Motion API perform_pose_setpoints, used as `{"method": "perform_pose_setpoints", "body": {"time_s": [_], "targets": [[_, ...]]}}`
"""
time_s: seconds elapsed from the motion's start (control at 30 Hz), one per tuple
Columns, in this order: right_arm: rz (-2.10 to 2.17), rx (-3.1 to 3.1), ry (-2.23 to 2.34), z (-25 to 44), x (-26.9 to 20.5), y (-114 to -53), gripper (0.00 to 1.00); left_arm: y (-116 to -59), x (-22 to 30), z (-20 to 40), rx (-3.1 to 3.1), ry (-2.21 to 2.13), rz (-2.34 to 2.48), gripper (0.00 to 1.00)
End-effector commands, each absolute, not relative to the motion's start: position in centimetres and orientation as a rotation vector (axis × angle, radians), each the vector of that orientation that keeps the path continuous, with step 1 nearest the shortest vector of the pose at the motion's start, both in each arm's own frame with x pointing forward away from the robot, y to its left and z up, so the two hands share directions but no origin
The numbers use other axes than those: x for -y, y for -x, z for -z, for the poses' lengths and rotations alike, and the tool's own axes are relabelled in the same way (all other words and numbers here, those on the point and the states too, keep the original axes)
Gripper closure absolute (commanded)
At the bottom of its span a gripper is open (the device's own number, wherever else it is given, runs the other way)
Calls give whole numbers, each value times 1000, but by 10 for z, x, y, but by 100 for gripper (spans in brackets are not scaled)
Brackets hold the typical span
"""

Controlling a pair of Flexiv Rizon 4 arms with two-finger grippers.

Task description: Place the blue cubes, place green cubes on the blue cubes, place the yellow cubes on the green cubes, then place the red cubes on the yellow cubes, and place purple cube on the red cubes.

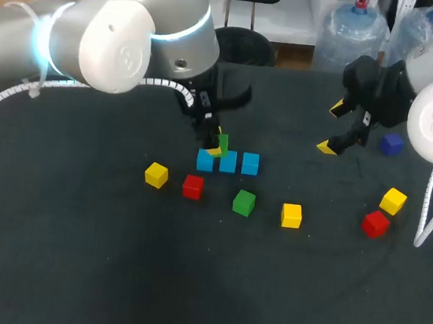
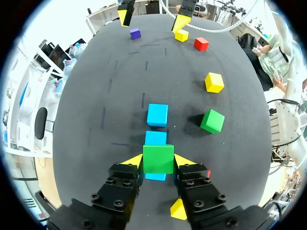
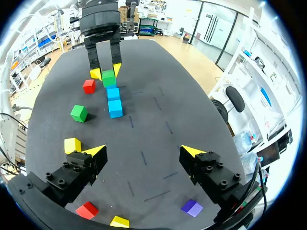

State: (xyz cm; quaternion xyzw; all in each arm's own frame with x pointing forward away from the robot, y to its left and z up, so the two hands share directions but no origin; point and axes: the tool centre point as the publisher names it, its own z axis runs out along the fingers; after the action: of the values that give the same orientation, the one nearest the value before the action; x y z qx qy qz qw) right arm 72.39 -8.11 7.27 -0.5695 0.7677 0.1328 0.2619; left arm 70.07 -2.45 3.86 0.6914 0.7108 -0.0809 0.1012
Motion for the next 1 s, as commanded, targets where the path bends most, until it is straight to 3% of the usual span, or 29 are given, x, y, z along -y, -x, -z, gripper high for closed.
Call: {"method": "perform_pose_setpoints", "body": {"time_s": [0.03,1.0], "targets": [[-364,-2075,1542,-72,81,-725,0,-703,26,-35,-2100,-2047,248,100],[-364,-2075,1542,-72,81,-725,0,-708,23,-27,-2126,-2075,246,100]]}}
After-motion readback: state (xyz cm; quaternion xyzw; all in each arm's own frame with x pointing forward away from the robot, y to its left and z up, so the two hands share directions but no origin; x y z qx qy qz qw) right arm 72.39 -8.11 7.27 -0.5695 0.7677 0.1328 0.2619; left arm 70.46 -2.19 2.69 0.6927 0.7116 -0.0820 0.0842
